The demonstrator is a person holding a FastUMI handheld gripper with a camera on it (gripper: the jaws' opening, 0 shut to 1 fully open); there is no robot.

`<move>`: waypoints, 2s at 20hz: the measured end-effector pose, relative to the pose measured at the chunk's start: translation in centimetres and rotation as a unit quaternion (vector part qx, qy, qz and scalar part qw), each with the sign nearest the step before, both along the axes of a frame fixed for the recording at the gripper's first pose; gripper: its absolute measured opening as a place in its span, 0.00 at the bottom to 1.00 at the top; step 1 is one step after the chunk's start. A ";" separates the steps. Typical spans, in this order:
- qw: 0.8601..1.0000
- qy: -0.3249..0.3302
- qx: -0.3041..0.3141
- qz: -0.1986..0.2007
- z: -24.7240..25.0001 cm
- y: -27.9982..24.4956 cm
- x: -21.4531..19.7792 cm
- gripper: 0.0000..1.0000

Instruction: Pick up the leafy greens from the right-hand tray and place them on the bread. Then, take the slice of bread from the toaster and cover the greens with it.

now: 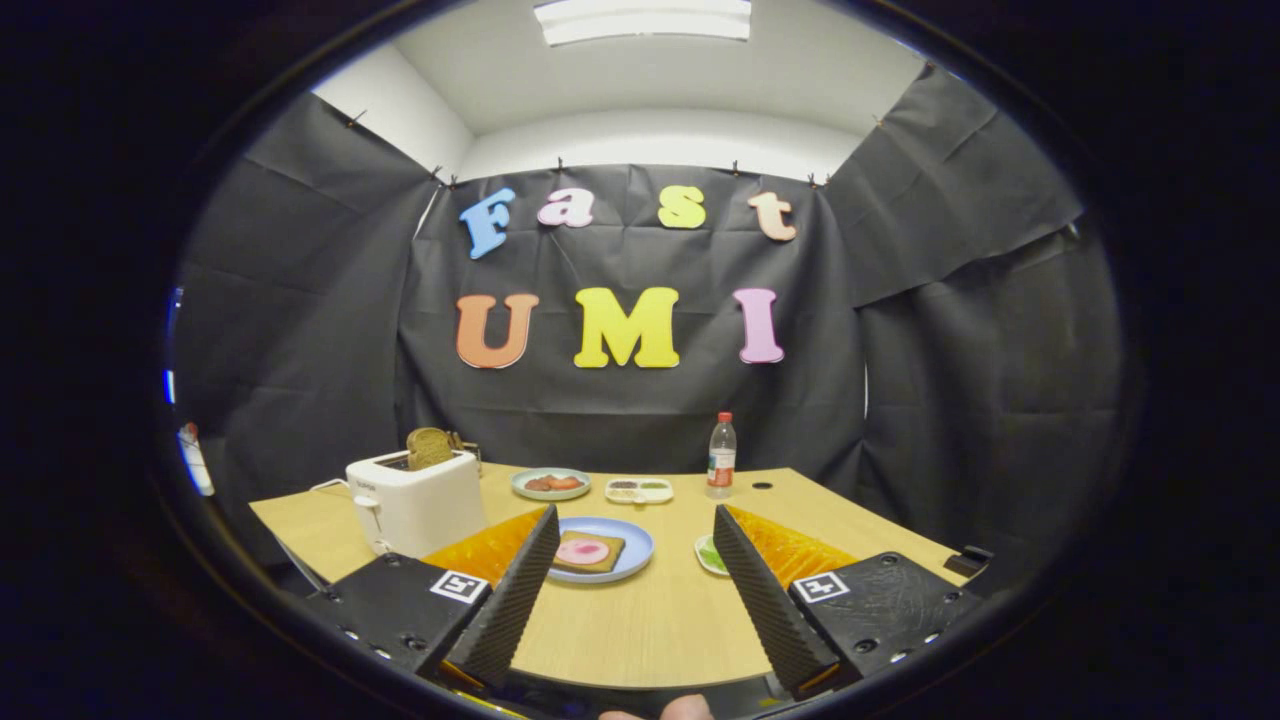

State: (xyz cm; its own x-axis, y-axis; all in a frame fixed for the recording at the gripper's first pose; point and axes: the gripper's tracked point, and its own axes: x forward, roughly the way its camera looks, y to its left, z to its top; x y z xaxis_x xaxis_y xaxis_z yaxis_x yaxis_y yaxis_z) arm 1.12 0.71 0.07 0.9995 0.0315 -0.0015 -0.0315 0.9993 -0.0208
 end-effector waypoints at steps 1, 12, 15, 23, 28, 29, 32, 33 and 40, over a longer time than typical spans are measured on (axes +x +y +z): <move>1.000 0.000 -0.001 0.000 0.0 -0.2 0.1 0.94; 0.998 0.025 -0.032 -0.038 -0.2 -8.1 4.0 0.95; 0.997 0.057 -0.044 -0.031 -0.7 -10.0 7.0 0.95; 0.978 0.193 -0.083 0.011 -6.0 -12.0 20.1 0.96; 0.960 0.267 -0.086 0.017 -11.2 -12.8 25.1 0.96; 0.956 0.282 -0.082 0.016 -12.5 -13.0 25.8 0.96; 0.944 0.320 -0.079 0.016 -15.5 -13.6 27.1 0.96; 0.940 0.332 -0.077 0.015 -16.5 -13.9 27.4 0.96; 0.930 0.365 -0.030 0.035 -19.0 -14.4 27.7 0.96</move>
State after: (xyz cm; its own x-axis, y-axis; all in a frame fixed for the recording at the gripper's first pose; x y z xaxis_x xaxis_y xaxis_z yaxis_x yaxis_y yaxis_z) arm 28.78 -13.66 -18.97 0.7275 0.0742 -0.6821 -0.1241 0.9920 -0.0243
